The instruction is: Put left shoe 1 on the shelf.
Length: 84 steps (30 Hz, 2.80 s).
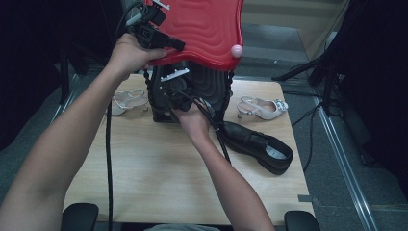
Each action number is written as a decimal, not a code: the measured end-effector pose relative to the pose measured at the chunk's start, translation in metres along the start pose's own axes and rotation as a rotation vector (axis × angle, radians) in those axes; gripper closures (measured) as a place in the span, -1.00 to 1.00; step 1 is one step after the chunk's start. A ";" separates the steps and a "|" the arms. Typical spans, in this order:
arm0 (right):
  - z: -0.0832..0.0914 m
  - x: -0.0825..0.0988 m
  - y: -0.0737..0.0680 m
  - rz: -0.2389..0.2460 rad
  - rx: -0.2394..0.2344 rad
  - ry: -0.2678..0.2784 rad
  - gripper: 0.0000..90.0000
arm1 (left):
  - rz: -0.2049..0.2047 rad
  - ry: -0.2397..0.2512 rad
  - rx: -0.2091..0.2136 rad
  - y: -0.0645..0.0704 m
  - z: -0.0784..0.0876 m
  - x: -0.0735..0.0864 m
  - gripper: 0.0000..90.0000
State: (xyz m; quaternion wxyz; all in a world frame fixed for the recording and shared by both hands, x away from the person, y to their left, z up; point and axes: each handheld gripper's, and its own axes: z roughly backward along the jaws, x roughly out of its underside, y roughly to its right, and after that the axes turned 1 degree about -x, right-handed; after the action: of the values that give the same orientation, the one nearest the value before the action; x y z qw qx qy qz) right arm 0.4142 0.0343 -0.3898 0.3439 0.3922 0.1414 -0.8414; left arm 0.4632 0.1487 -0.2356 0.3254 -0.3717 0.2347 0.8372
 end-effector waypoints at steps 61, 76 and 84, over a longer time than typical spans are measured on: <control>0.023 0.036 0.013 -0.166 -0.159 -0.010 1.00 | 0.005 0.017 -0.009 0.000 0.001 0.004 1.00; -0.009 0.015 0.010 -0.151 -0.129 0.005 1.00 | 0.011 0.020 -0.014 0.001 0.002 0.004 1.00; -0.005 0.029 0.010 -0.157 -0.161 0.026 1.00 | 0.015 0.021 -0.019 0.001 0.002 0.003 0.98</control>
State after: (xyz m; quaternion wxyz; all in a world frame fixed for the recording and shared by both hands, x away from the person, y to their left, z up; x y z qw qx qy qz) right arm 0.4103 0.0162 -0.4149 0.3054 0.3618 0.2434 -0.8465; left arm 0.4601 0.1503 -0.2368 0.3132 -0.3819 0.2327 0.8378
